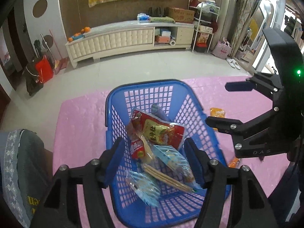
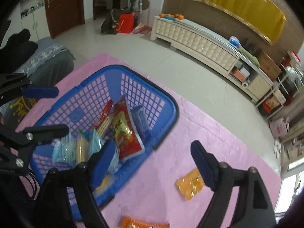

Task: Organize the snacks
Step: 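Move both tools from the basket toward the purple packet and orange candy bar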

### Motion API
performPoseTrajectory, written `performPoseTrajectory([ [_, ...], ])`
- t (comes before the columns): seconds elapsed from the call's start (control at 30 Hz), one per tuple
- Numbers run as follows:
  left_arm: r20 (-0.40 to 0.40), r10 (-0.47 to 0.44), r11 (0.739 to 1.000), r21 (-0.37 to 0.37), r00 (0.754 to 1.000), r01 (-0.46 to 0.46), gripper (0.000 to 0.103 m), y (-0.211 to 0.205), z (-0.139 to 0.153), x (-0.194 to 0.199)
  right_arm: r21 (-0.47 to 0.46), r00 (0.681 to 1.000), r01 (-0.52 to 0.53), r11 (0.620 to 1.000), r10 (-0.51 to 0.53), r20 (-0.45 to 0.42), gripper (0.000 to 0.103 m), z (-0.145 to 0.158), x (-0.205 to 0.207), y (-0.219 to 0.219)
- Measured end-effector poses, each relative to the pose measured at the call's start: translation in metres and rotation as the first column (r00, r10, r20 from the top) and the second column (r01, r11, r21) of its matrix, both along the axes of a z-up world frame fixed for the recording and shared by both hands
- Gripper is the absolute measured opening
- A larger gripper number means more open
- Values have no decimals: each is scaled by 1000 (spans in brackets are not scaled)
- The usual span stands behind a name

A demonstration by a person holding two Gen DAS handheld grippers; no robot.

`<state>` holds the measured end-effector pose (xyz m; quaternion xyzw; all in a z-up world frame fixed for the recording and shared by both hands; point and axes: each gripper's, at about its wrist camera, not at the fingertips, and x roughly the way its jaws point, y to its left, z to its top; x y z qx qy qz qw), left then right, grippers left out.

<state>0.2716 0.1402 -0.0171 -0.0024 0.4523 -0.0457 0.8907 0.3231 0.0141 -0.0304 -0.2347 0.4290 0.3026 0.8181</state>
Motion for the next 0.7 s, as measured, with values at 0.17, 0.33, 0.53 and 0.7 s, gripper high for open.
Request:
performPoseTrajectory([
  [0.17, 43, -7, 1000, 9, 999, 7, 78, -13, 19, -24, 55, 999, 40, 998, -39, -27, 85, 18, -27, -25],
  [0.33, 88, -12, 1000, 4, 996, 12, 81, -28, 33, -50, 80, 998, 56, 995, -56, -10, 85, 34, -53, -46],
  [0.53, 105, -38, 999, 8, 994, 37, 81, -50, 44, -67, 113, 996, 89, 990, -88, -11, 85, 46, -76, -75],
  [0.7, 122, -95, 995, 25, 988, 92, 81, -76, 46, -80, 157, 992, 123, 980, -124, -2, 85, 47, -95, -108],
])
